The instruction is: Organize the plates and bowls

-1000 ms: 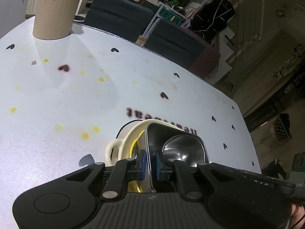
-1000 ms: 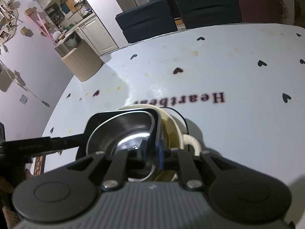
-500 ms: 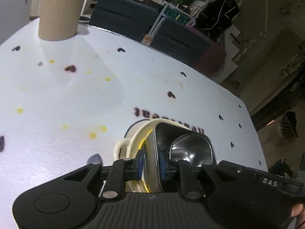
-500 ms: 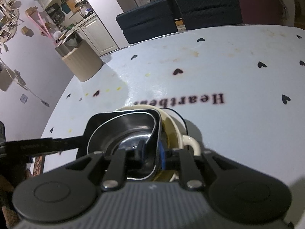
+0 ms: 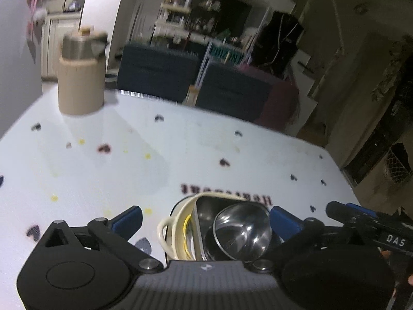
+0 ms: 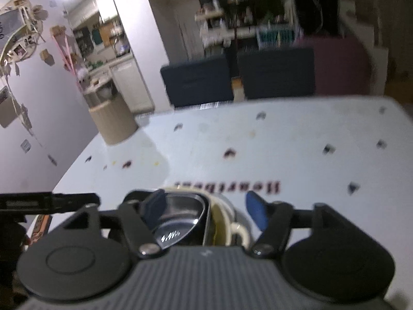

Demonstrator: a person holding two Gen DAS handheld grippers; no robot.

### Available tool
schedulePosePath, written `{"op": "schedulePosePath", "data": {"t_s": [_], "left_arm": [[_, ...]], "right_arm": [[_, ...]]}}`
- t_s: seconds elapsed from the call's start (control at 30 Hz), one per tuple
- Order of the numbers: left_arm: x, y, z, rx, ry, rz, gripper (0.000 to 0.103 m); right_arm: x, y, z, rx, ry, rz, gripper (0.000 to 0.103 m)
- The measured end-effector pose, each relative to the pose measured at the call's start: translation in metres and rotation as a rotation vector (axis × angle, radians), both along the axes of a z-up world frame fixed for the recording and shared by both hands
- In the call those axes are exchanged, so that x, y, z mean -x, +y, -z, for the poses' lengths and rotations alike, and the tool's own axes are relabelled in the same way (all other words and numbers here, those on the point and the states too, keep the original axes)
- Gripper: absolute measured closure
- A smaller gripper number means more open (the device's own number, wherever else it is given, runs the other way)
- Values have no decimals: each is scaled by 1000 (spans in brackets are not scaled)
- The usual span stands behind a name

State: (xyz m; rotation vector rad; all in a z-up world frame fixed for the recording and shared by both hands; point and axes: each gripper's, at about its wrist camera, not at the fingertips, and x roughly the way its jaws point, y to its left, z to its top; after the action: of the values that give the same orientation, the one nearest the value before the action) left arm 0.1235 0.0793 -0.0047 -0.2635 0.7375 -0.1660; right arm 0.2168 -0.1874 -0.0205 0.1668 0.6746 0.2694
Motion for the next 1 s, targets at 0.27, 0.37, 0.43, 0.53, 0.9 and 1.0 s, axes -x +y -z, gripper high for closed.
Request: {"op": "schedulePosePath", "data": {"t_s": [0.27,0.37,0.43,0.53,0.9,1.0], "left_arm": [[46,-4,-28,-39,-107,-9,0],[66,-6,-35,-61,-146,-15,0],[79,-9,-39,-89,-173,-13,0],[97,-13,-42,-144,-210,-38,0],[150,-17,-31,-218,-254,-26,0],[160,-19,-25,-247,-261,-28,0]], "right_arm": [[49,-10,-29,52,-161,93,1],[68,-12,-33,55,-208,107,1],[84,-11,-35,64,-242,118,1],[100,-7,-35,98,-270,147,0],[147,-3,-28,139,-305,173,0],[152,1,-23,186,-296,163,0]]}}
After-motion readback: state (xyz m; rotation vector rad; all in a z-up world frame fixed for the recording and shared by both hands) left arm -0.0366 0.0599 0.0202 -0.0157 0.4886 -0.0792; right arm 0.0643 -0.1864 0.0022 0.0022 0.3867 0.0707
